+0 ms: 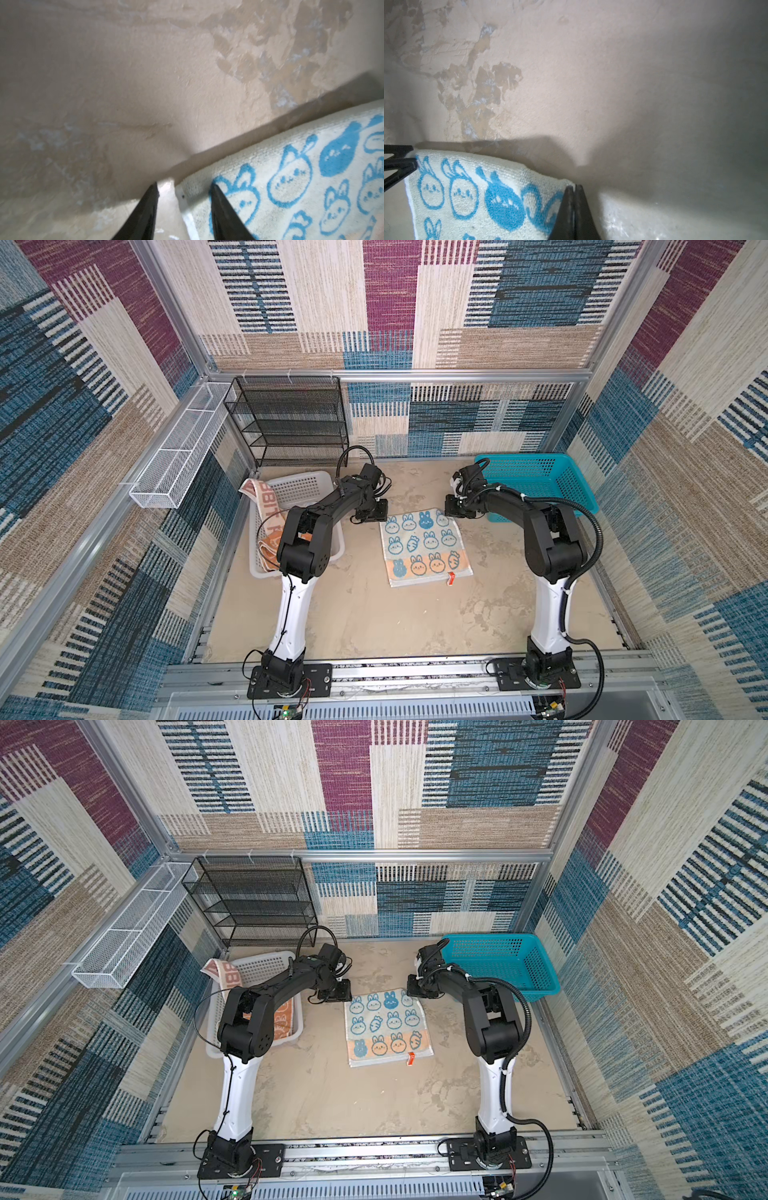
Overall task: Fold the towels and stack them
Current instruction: 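Lift the far edge with both grippers and fold it toward the robot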
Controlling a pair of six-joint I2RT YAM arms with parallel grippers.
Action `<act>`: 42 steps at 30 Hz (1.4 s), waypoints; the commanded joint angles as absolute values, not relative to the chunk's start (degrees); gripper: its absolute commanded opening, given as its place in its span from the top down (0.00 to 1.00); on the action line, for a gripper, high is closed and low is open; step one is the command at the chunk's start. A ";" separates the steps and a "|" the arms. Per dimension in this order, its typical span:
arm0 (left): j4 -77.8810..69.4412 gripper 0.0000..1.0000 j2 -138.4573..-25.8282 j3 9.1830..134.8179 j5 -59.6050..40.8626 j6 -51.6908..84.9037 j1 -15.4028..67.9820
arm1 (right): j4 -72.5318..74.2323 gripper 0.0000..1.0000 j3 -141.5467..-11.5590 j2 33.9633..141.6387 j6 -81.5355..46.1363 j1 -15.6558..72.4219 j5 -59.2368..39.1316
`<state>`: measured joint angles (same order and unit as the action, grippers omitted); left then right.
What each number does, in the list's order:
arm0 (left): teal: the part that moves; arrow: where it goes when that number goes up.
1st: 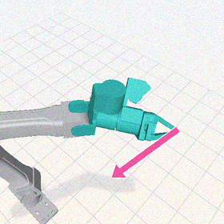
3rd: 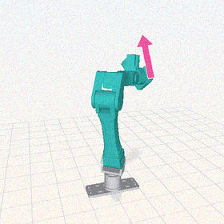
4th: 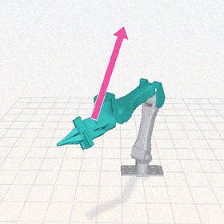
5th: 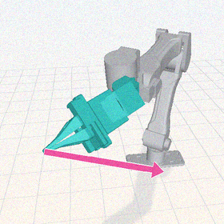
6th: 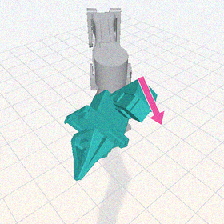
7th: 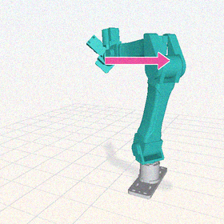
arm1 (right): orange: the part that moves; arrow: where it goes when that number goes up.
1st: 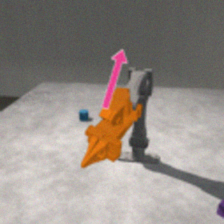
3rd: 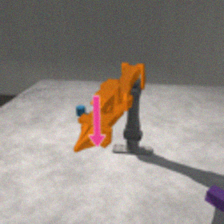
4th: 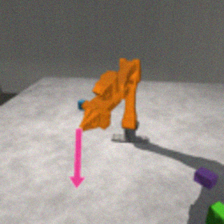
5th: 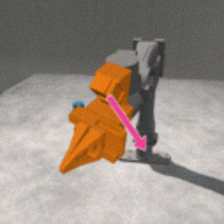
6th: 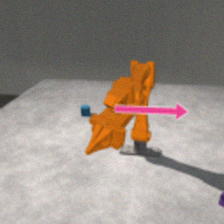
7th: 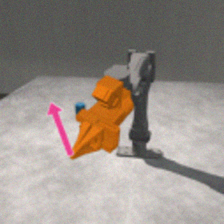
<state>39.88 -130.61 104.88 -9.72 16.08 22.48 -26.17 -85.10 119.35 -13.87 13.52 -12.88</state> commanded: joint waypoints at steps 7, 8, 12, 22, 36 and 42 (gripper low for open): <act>41.31 0.80 -131.13 104.00 -9.39 14.05 22.32 | -25.58 0.99 -85.07 119.39 -13.36 13.28 -12.97; 41.15 0.82 -130.96 103.54 -9.56 13.99 22.40 | -25.61 0.99 -85.05 119.41 -13.38 13.27 -13.02; 40.39 0.87 -130.21 101.31 -9.67 13.94 22.40 | -25.55 0.99 -85.03 119.30 -13.44 13.25 -13.23; 39.31 1.00 -129.46 100.33 -11.15 13.79 22.76 | -25.18 1.00 -84.97 119.38 -13.62 13.25 -14.17; 38.09 1.00 -120.82 100.46 -8.61 11.93 22.67 | -26.28 1.00 -83.59 112.45 -14.13 13.27 -13.33; 37.32 1.00 -116.34 96.72 -8.35 12.43 22.84 | -25.95 1.00 -78.05 106.62 -14.65 13.23 -12.57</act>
<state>37.39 -118.28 98.06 -9.19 13.78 22.68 -26.83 -79.72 108.64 -13.72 13.37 -13.30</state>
